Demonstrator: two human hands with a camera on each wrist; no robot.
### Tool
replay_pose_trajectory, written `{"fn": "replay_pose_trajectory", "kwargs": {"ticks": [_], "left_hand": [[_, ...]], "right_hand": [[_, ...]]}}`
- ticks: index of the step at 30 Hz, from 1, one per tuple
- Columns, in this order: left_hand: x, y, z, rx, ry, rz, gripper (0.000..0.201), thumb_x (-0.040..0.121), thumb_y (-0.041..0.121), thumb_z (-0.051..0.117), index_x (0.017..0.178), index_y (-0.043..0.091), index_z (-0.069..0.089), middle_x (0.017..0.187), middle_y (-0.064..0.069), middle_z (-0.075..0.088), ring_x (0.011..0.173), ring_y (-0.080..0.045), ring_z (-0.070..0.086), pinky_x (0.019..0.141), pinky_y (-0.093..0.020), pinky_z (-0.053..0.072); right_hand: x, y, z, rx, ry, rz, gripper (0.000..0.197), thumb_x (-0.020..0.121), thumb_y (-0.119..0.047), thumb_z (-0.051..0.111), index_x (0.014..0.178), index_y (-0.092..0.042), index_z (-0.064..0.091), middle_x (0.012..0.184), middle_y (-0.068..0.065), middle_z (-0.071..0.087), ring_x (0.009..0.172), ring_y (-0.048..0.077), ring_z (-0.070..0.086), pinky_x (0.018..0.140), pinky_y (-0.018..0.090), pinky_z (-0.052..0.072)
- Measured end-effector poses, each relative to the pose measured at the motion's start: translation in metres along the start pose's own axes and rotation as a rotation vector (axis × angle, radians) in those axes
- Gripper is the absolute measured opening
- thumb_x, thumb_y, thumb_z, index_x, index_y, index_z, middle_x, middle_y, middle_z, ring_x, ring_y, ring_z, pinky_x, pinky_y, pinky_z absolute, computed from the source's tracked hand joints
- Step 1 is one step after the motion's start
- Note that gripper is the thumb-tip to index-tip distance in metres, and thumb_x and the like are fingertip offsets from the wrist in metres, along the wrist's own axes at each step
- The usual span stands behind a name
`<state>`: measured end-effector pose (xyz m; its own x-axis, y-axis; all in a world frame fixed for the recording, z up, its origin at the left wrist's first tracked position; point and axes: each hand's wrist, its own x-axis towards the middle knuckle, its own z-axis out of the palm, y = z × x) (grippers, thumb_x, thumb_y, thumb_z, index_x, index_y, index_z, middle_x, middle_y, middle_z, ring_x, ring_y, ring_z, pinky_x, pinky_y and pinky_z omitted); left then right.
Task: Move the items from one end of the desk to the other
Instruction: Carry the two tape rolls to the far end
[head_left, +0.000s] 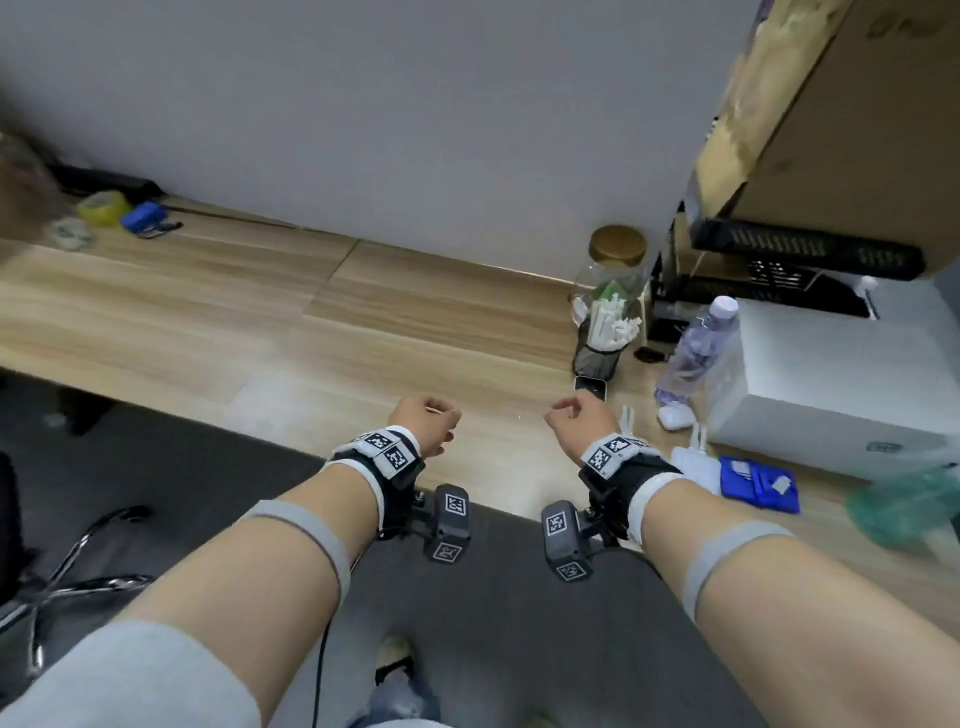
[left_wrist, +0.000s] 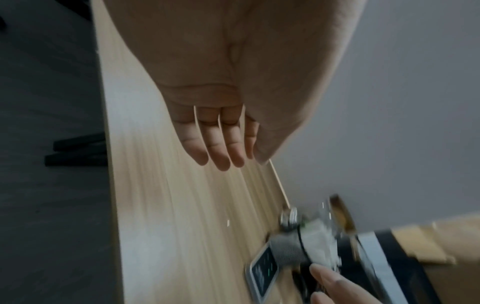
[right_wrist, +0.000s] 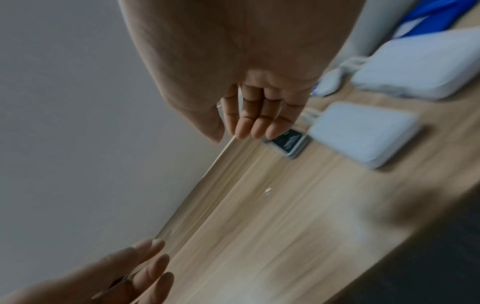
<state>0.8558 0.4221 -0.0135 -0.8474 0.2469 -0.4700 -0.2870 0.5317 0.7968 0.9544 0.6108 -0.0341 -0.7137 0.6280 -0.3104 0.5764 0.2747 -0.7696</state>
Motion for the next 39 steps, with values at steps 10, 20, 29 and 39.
{"fn": "replay_pose_trajectory", "kwargs": {"ticks": [10,20,29,39], "left_hand": [[0.047,-0.032,-0.199,-0.217,0.130,0.084,0.004,0.095,0.009,0.057,0.098,0.010,0.060,0.082,-0.006,0.065,0.065,-0.015,0.061,0.063,-0.028,0.050],[0.113,-0.061,-0.431,-0.240,0.242,0.177,0.014,0.098,0.011,0.054,0.109,0.005,0.061,0.085,-0.005,0.065,0.069,-0.014,0.062,0.063,-0.027,0.051],[0.188,-0.066,-0.550,-0.338,0.291,0.189,0.008,0.097,0.016,0.056,0.096,0.015,0.064,0.089,-0.003,0.069,0.073,-0.015,0.066,0.074,-0.034,0.054],[0.327,-0.056,-0.676,-0.297,0.328,0.191,0.015,0.098,0.015,0.055,0.107,0.008,0.064,0.090,-0.005,0.069,0.073,-0.015,0.064,0.071,-0.031,0.054]], "right_hand": [[0.008,-0.167,0.155,0.135,-0.170,-0.153,0.006,0.078,-0.029,0.065,0.077,-0.023,0.063,0.076,0.004,0.065,0.069,0.023,0.059,0.072,0.043,0.053],[0.000,-0.334,0.311,0.416,-0.224,-0.162,0.009,0.096,-0.010,0.059,0.099,-0.006,0.066,0.073,0.002,0.056,0.059,0.012,0.052,0.060,0.025,0.047],[0.028,-0.422,0.408,0.561,-0.244,-0.106,0.016,0.094,-0.001,0.052,0.090,-0.008,0.066,0.068,0.003,0.055,0.052,0.012,0.050,0.056,0.026,0.044],[0.126,-0.515,0.554,0.541,-0.293,-0.105,0.018,0.091,-0.001,0.052,0.089,-0.010,0.067,0.069,0.002,0.056,0.052,0.011,0.050,0.058,0.027,0.045]]}}
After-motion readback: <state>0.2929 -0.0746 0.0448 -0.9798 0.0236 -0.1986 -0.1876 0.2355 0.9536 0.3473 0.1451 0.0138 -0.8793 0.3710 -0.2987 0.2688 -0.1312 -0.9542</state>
